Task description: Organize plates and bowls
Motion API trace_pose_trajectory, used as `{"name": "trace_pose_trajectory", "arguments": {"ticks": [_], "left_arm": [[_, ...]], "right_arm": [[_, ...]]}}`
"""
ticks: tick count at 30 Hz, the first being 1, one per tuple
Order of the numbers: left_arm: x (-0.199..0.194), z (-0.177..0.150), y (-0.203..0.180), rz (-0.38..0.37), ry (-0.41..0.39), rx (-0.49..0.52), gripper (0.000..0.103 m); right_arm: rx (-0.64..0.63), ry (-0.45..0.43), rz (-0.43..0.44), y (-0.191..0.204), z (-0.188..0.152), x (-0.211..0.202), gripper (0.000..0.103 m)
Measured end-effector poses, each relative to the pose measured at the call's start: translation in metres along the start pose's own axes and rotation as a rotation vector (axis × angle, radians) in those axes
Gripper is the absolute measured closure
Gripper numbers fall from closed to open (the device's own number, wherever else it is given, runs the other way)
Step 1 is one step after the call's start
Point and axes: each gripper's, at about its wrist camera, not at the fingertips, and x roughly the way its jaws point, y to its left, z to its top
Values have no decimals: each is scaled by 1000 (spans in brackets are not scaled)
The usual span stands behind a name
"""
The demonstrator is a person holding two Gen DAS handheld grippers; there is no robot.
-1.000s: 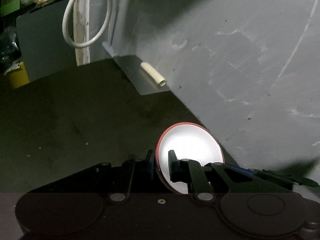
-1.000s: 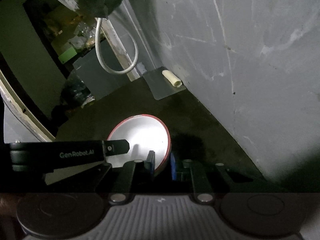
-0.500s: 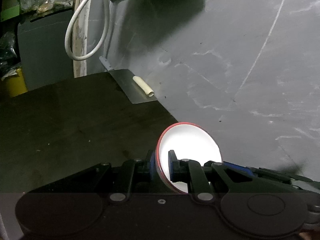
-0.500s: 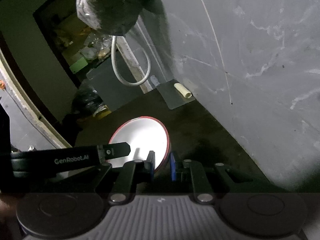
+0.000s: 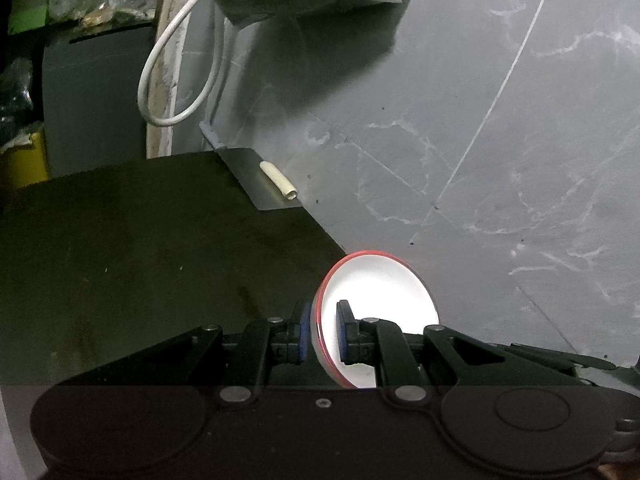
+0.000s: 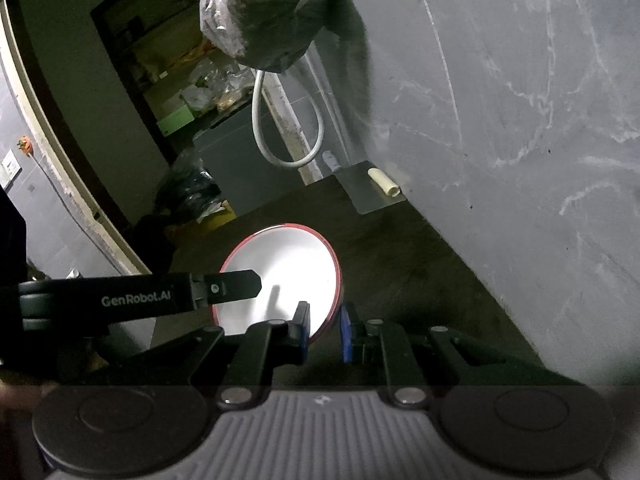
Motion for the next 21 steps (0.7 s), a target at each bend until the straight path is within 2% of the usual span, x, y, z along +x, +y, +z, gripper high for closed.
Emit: {"name": "trace_pose_trajectory", "arguments": {"ticks": [10, 14, 21], "left_arm": [[-24, -16, 4, -17, -11, -39, 89], [-29, -22, 5, -26, -5, -55, 89], [-33, -32, 1, -39, 20, -49, 89]], "right_arm": [[-23, 33, 37, 7, -12, -17, 85], [6, 54, 64, 4, -20, -22, 85], [2, 81, 60, 5, -35, -33, 85]]}}
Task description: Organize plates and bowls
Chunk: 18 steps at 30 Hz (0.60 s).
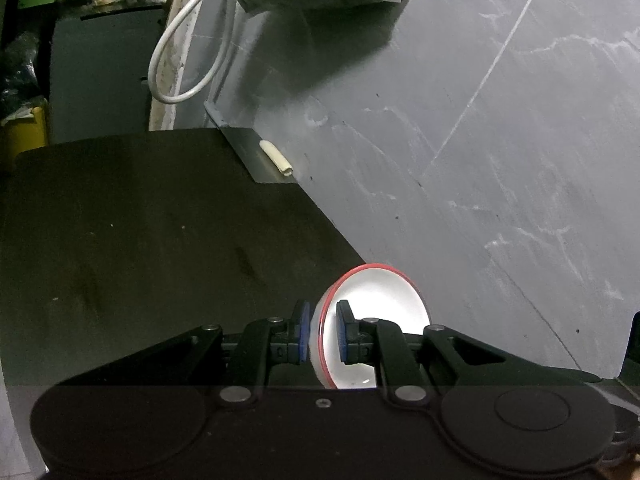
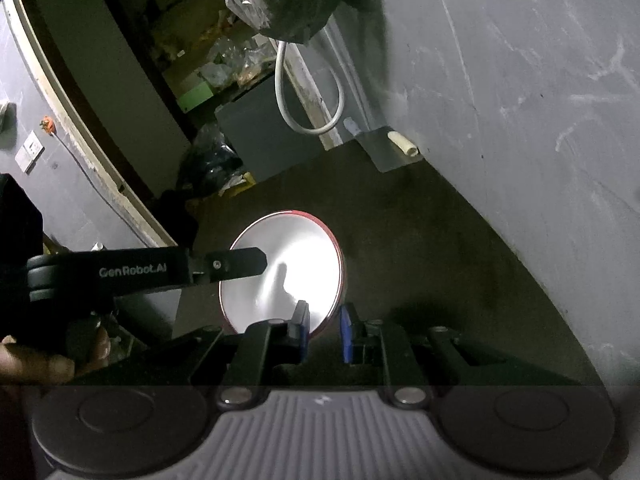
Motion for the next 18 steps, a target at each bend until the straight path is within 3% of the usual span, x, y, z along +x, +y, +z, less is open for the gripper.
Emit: {"name": "trace_pose_trajectory", "arguments": {"ticks": [18], "left_arm": [[3, -28, -13, -60, 101, 25, 89]], "right_arm": [[34, 36, -25, -11, -33, -34, 85]]}}
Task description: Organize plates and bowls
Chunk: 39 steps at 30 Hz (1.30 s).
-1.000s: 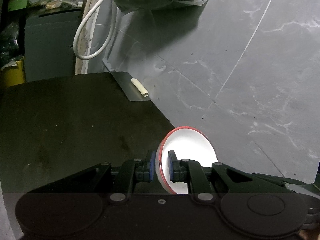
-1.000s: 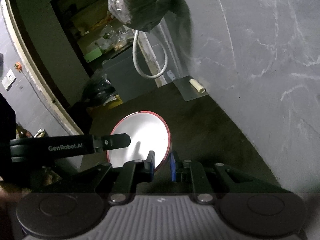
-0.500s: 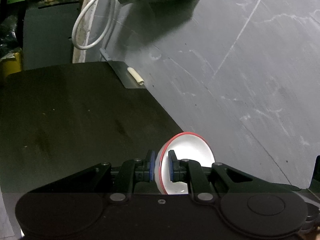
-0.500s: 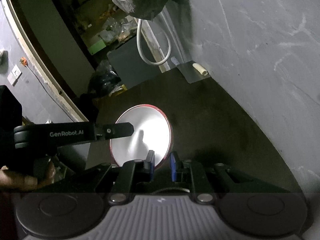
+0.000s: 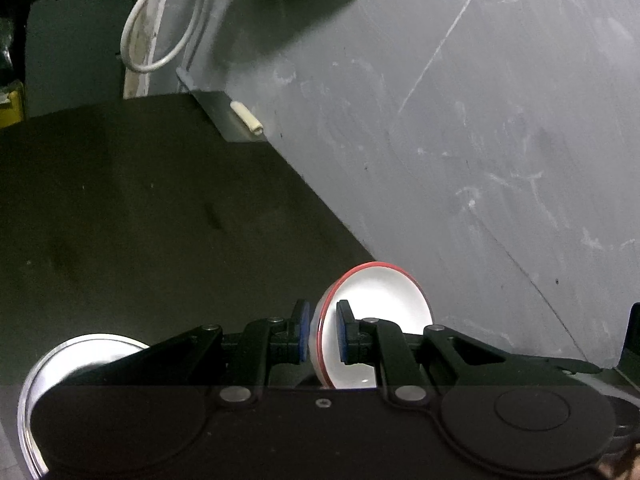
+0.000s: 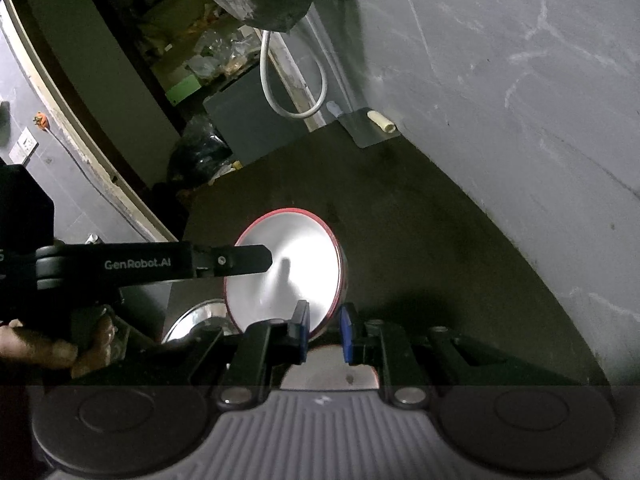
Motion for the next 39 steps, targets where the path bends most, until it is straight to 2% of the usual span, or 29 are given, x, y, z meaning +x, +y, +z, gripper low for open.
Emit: {"name": "trace_pose_trajectory", "arguments": {"ticks": [19, 39], "left_arm": [[13, -52, -2, 24, 194, 4, 89], [34, -50, -11, 69, 287, 55, 85]], "right_arm": [[-5, 140, -19, -8, -31, 1, 85], [-32, 211, -52, -10, -30, 14, 84]]}}
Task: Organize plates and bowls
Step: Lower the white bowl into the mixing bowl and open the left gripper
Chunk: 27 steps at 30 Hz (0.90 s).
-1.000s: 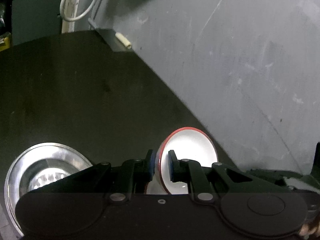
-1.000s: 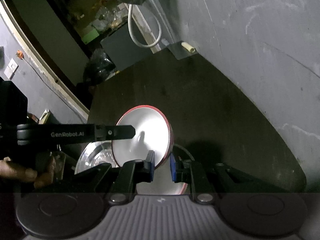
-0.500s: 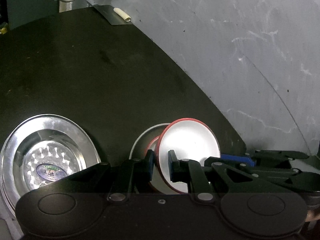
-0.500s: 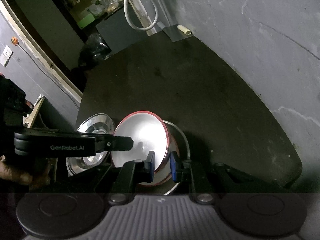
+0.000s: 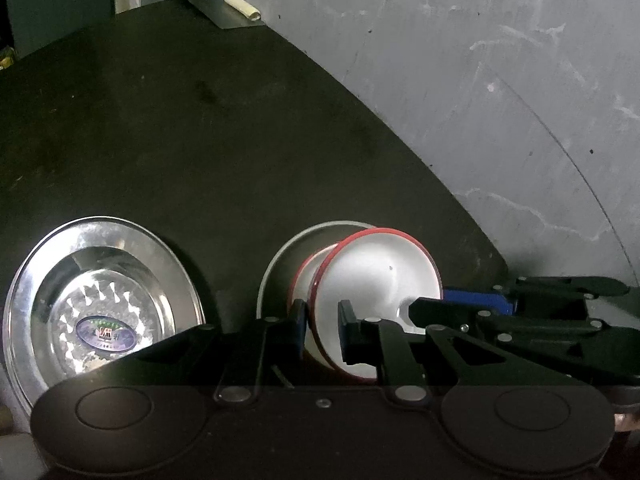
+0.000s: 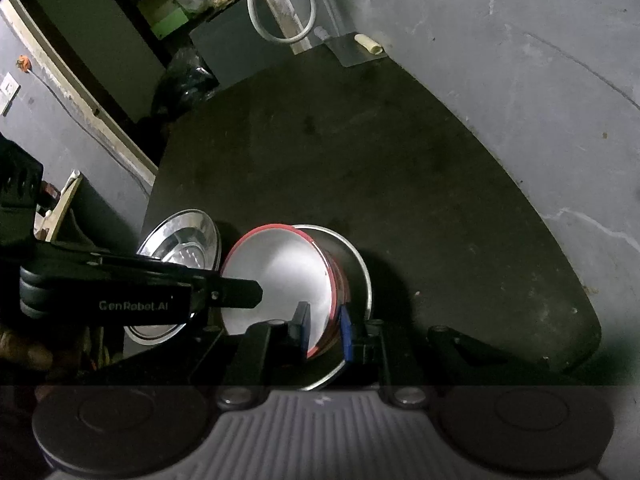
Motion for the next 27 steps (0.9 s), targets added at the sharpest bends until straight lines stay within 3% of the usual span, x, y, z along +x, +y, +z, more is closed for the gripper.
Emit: {"name": "trace_pose_trajectory", "arguments": {"ticks": [27], "left_arm": [[5, 0, -5, 20, 37, 28, 74]], "right_arm": [[-22, 32, -3, 0, 6, 10, 84]]}}
